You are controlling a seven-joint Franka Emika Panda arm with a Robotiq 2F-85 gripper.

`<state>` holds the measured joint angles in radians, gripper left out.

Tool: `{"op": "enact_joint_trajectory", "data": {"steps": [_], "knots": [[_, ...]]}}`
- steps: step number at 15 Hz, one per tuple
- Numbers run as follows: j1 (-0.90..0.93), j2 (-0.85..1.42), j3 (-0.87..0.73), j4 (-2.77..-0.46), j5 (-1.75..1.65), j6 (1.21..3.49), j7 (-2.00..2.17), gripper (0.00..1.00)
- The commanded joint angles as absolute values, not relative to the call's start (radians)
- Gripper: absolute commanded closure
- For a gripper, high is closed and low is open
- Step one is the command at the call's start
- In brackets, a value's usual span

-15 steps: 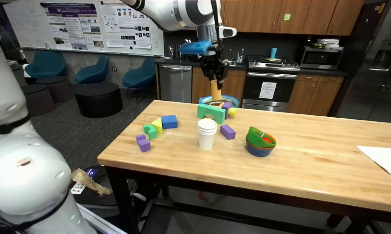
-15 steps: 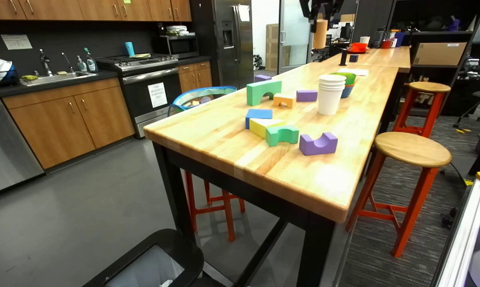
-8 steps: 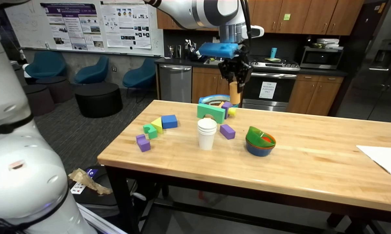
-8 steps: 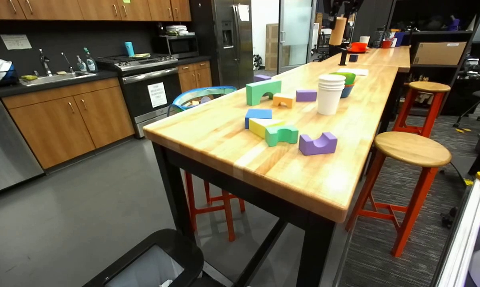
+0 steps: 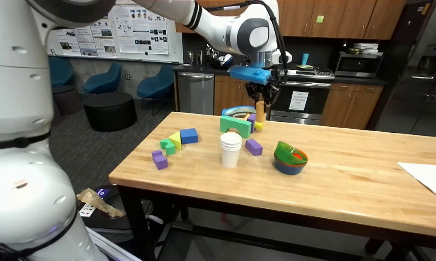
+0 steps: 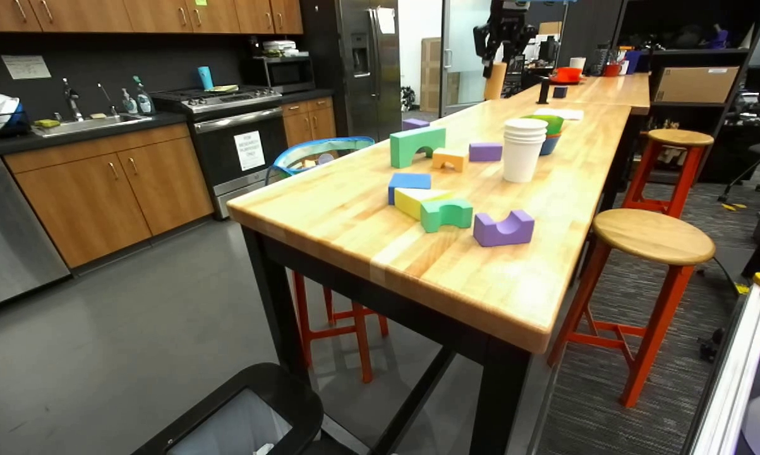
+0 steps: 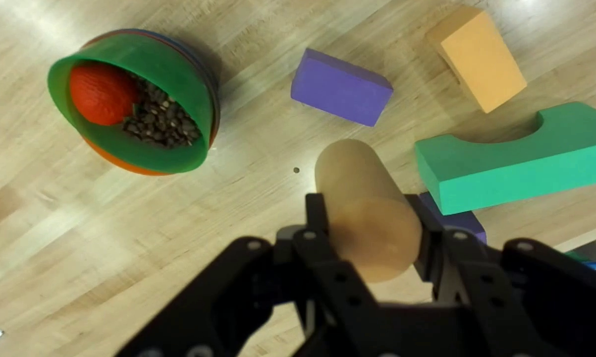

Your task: Move the orange cylindrical block to the left of all the other blocks

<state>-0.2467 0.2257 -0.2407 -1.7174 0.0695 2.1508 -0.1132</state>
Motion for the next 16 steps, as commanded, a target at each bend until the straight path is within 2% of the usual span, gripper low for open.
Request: {"op": "enact_joint_trajectory", "data": {"steps": [1, 16], "knots": [[-0.277, 0.334, -0.23, -1.599, 0.078, 2.137, -0.133, 0.84], [-0.367, 0.514, -0.197, -1.478, 0.122, 2.161, -0.161, 0.84]]}}
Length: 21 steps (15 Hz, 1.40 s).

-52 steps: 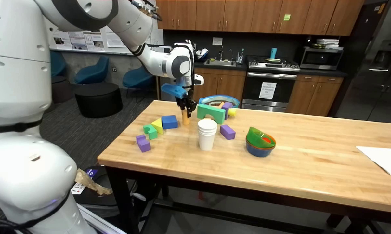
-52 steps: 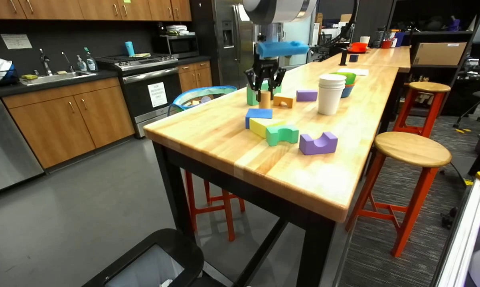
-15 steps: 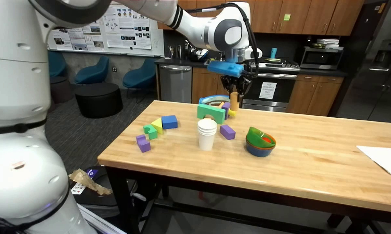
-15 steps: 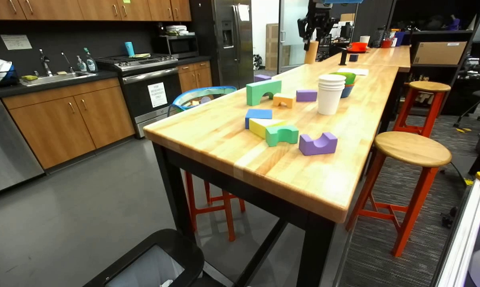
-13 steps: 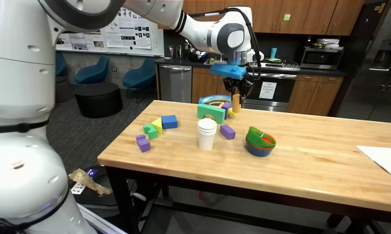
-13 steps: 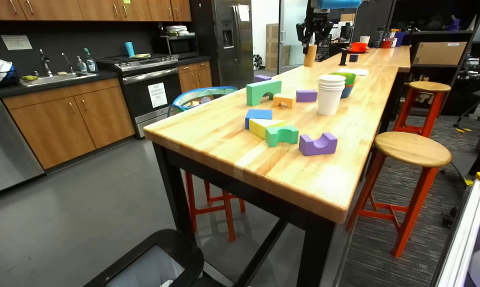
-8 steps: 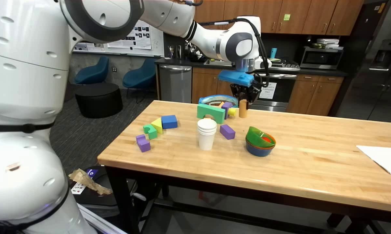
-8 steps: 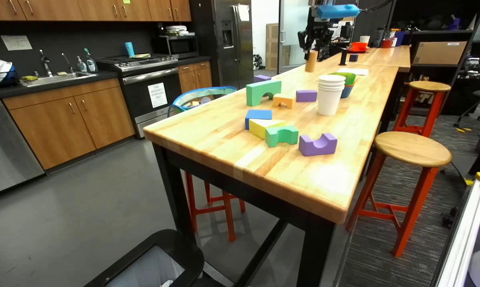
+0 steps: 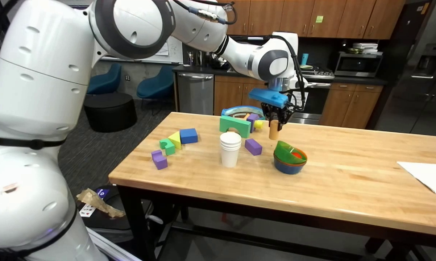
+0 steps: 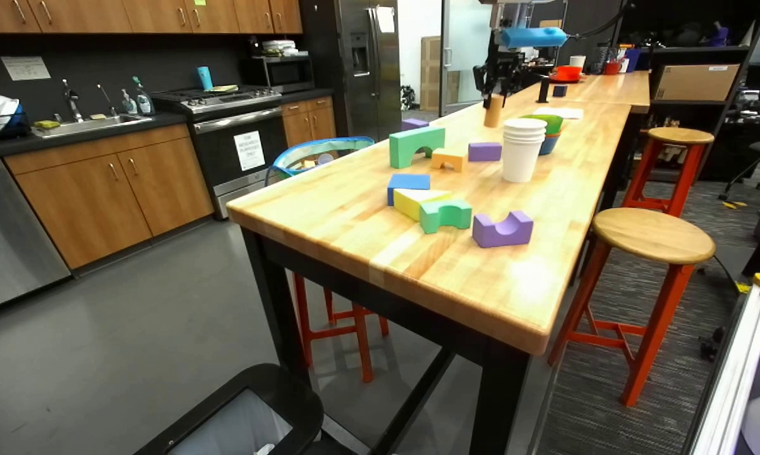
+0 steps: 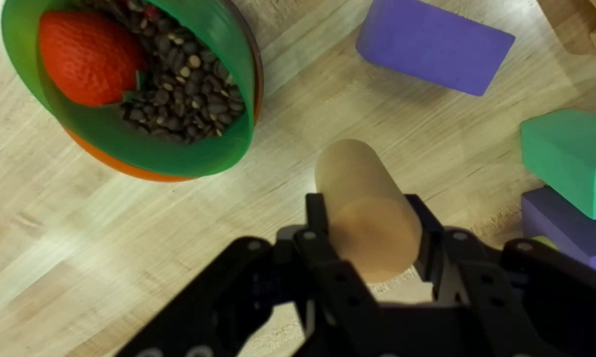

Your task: Move the orange cylindrical block to the left of all the other blocks

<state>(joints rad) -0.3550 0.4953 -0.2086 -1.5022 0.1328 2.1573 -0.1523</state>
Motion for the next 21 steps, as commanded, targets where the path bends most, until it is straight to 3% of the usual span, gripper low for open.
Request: {"op": "enact_joint_trajectory", "data": {"steps": [1, 21], "knots": [[-0.367, 0.516, -0.197, -1.48, 0.12, 2.161, -0.163, 0.84], [-0.369, 0.527, -0.184, -1.455, 0.123, 2.121, -0.161, 0.84]]}}
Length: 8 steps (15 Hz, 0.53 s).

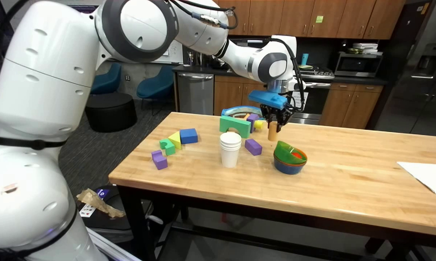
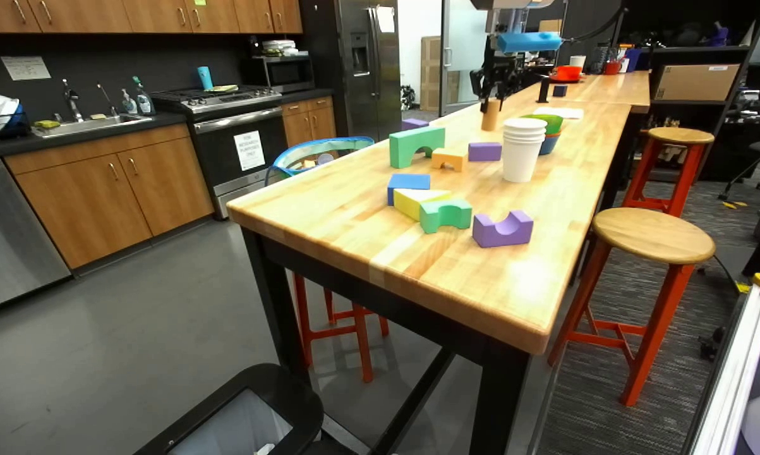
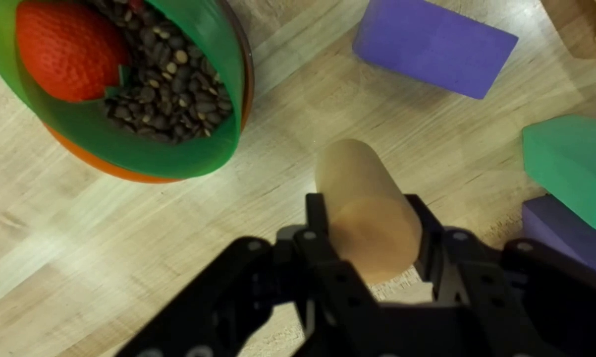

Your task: Move the orange cylindrical block to the left of all the other blocks

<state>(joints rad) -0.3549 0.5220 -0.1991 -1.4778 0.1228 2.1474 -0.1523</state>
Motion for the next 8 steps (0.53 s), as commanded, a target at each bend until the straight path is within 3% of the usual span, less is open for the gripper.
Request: {"op": "enact_joint_trajectory", "data": {"steps": [1, 2, 5, 8], "knots": [[-0.369, 0.527, -0.183, -1.455, 0.123, 2.12, -0.161, 0.67], [-0.369, 0.526, -0.183, -1.455, 0.123, 2.12, -0.16, 0.34], [-0.37, 0.526, -0.181, -1.456, 0.126, 2.125, -0.164, 0.23], [-0.37, 0.527, -0.18, -1.455, 0.125, 2.127, -0.165, 0.02]]}}
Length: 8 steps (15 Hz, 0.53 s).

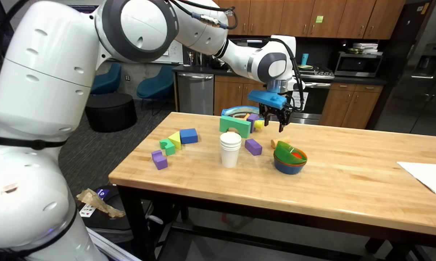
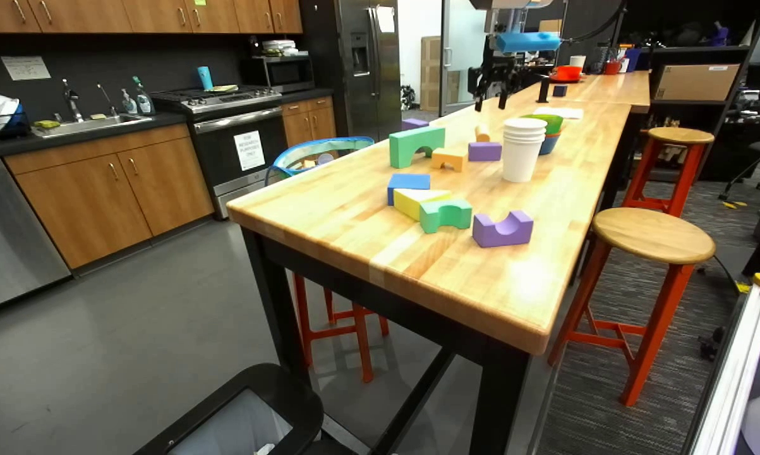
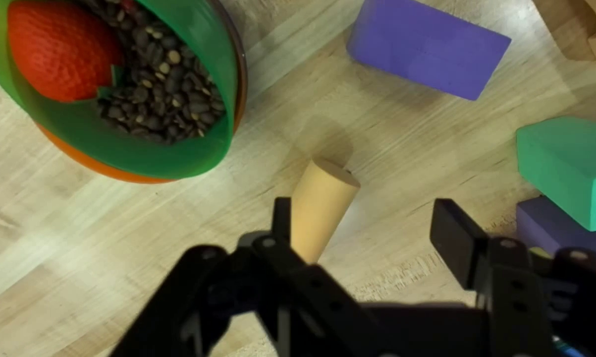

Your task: Move the orange cylindrical block to the left of all the other blocks

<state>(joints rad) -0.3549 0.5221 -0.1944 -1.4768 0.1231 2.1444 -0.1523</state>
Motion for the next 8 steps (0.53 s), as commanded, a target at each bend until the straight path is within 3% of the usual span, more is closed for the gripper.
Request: {"op": "enact_joint_trajectory", "data": {"steps": [1, 8], "knots": [[-0.369, 0.527, -0.18, -1.454, 0.124, 2.127, -0.165, 0.01], [-0.367, 0.524, -0.182, -1.453, 0.113, 2.125, -0.171, 0.0]]}}
